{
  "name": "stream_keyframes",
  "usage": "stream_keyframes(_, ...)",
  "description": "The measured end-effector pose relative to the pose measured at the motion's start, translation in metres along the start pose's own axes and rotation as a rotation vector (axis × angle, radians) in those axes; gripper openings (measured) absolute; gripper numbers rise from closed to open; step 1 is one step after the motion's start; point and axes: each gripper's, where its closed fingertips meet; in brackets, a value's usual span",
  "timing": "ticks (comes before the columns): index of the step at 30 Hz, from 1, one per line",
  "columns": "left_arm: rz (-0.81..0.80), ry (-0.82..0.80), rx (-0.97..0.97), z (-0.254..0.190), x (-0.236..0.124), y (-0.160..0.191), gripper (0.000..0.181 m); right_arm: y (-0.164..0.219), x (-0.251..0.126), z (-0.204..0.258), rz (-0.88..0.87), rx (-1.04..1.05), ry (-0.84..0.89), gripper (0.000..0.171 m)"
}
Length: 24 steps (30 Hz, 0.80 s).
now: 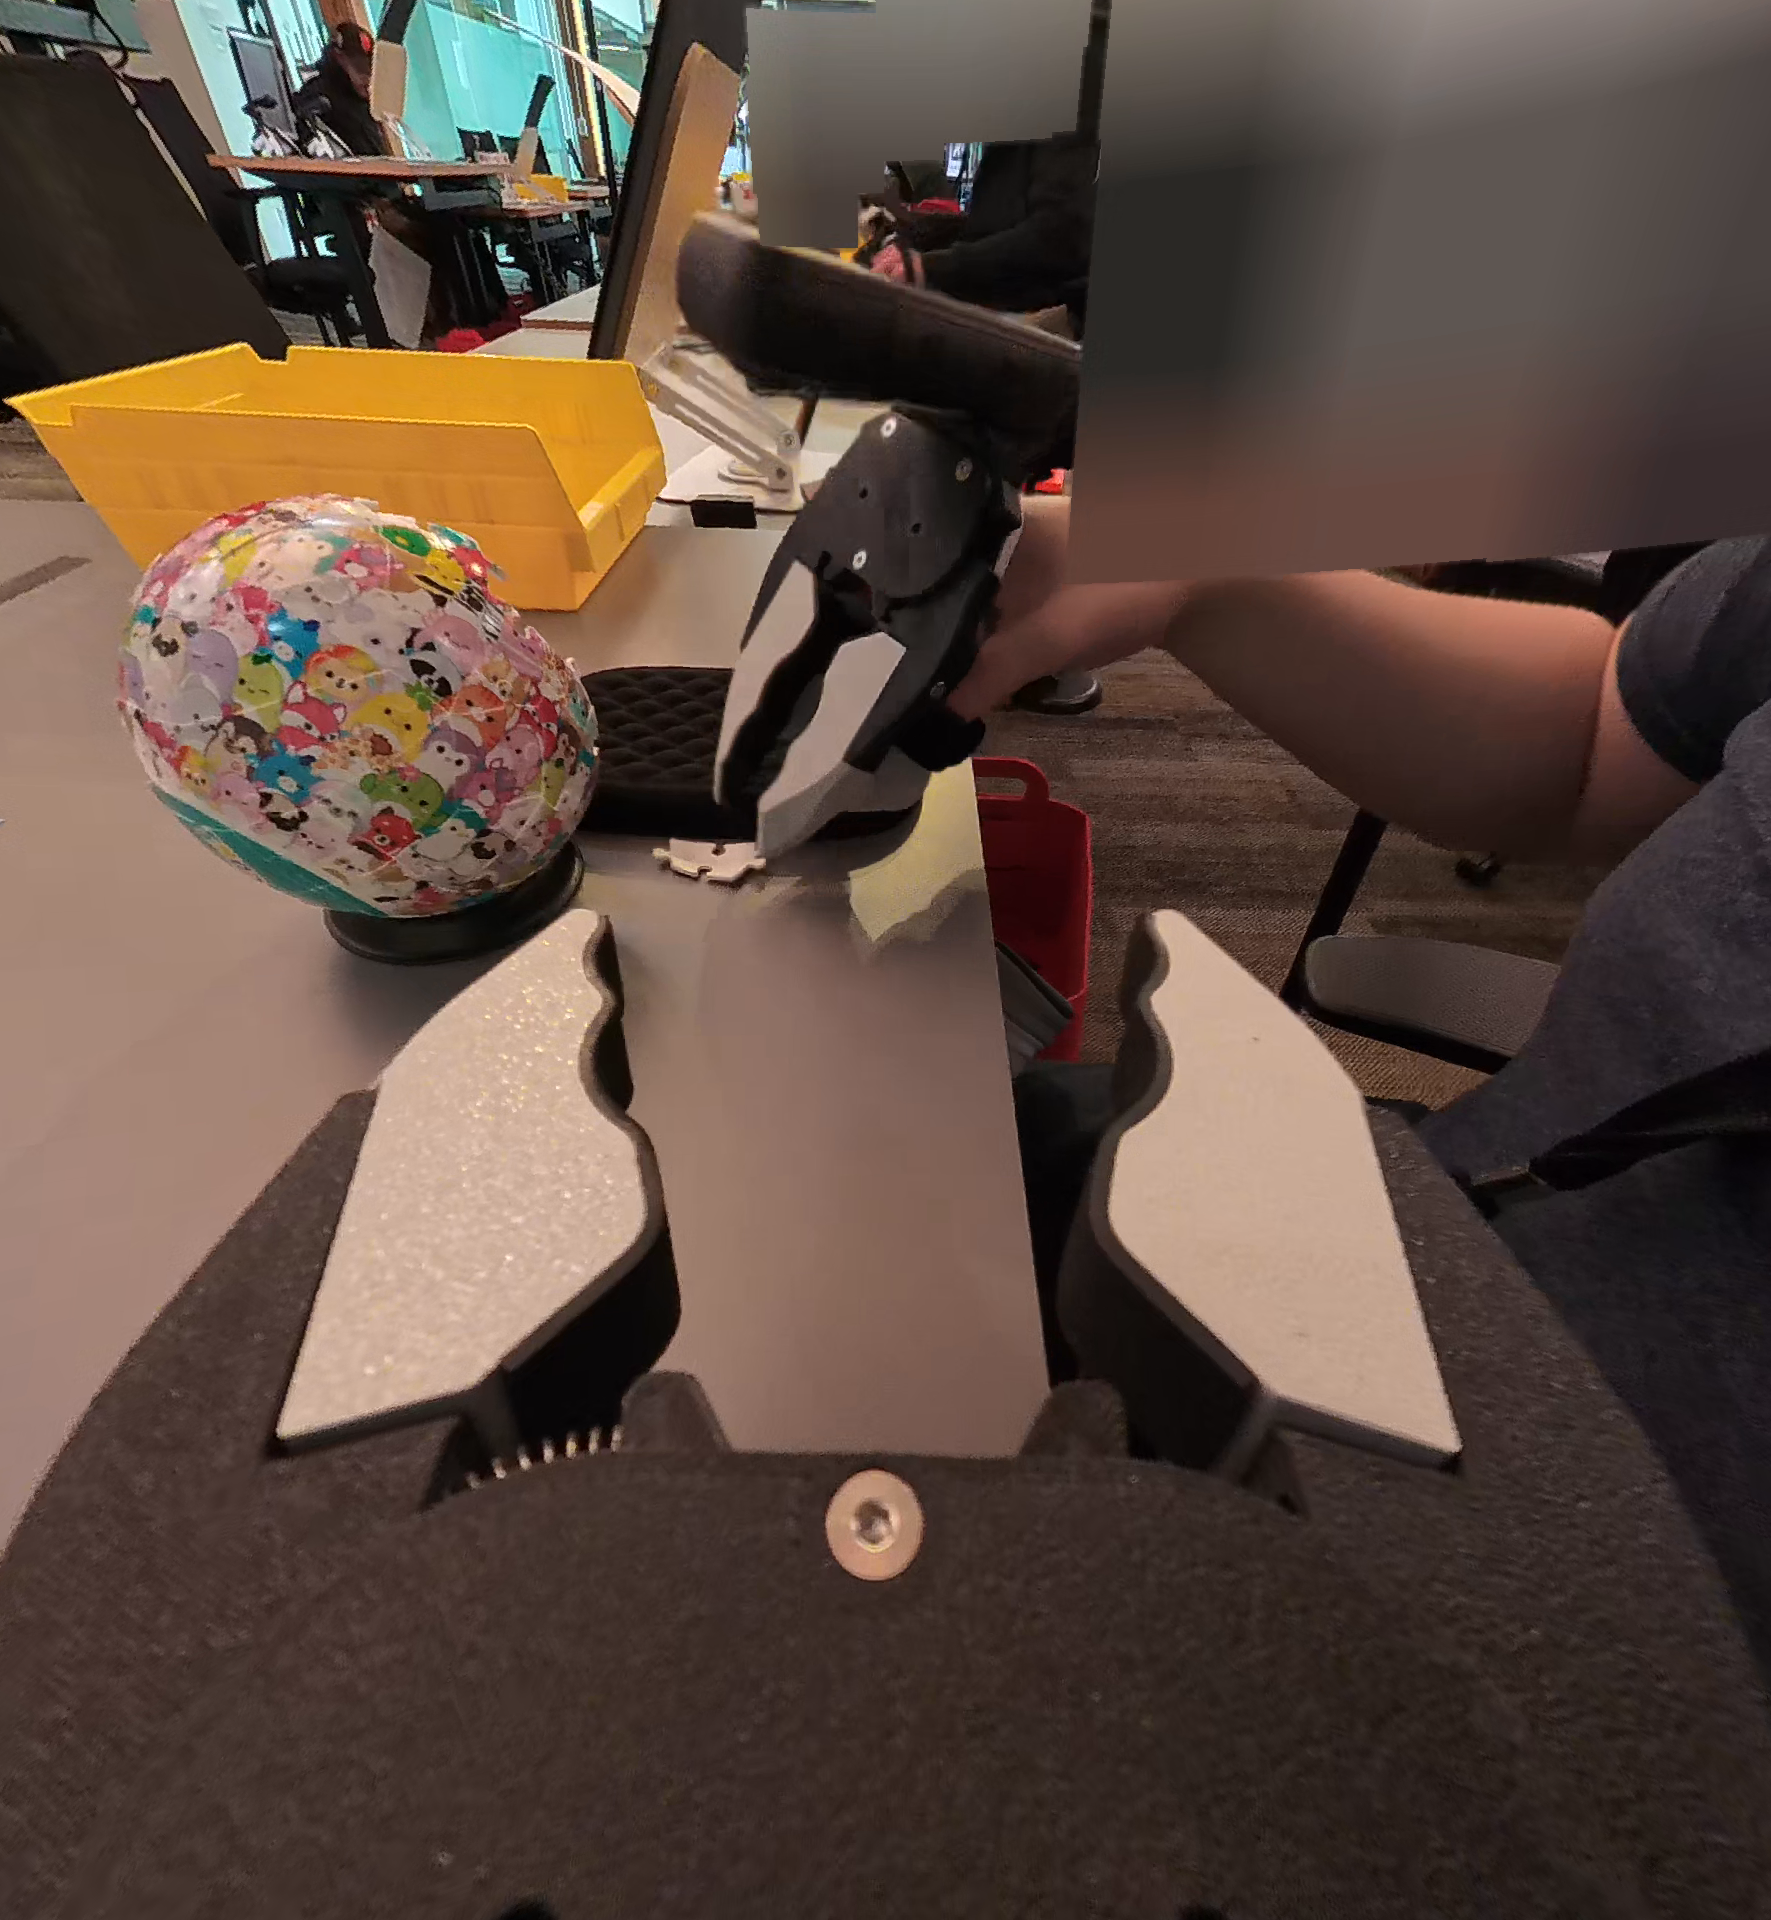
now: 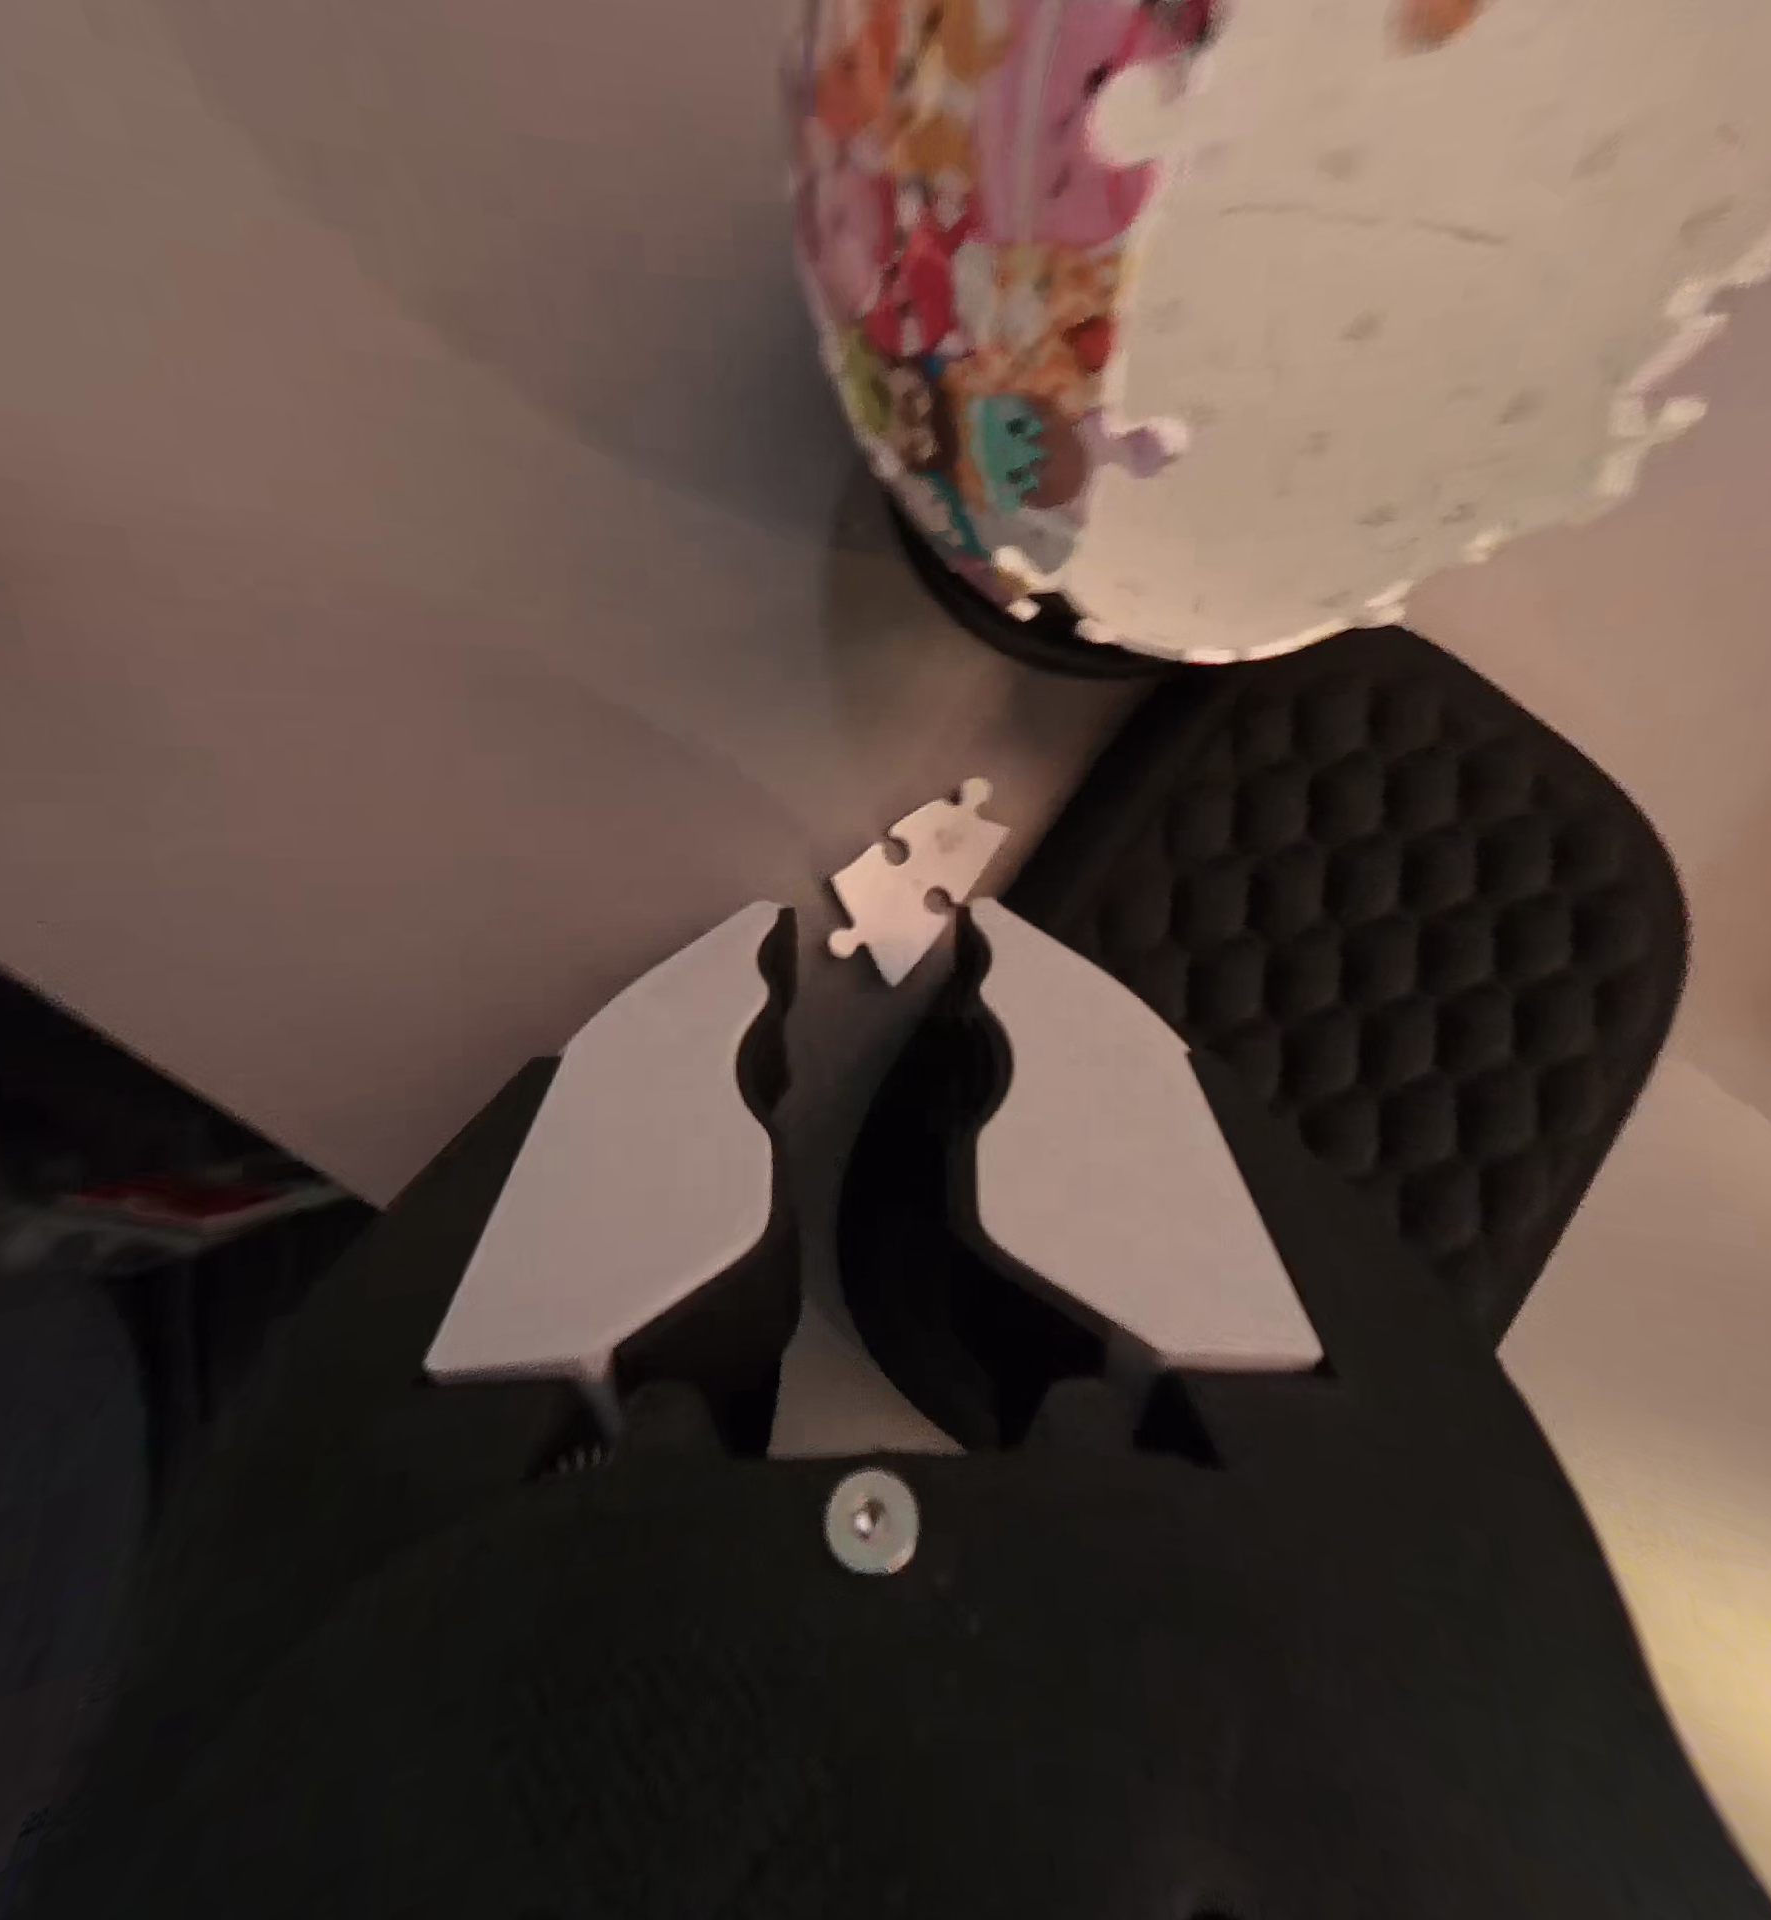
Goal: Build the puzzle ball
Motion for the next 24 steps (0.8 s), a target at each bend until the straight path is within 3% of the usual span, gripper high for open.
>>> stream_keyframes(6,-0.013,0.022,-0.022,-0.002,0.000,0.000,0.091,-0.002,0.005,-0.003,-0.074,0.175,0.017,0.037)
stream_keyframes(14,-0.021,0.027,-0.023,0.000,0.001,-0.001,0.090,0.000,0.019,-0.004,0.040,-0.007,0.077,0.033)
stream_keyframes(24,-0.048,-0.009,-0.016,0.007,-0.005,-0.010,0.089,0.004,0.017,0.005,0.139,-0.027,-0.071,0.023)
Point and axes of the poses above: each gripper's, where its closed fingertips meet, x out along the fingers, y out of its underside, z = x × y across the jaws, and after that the axes turned 4 degrees about -z, right-handed
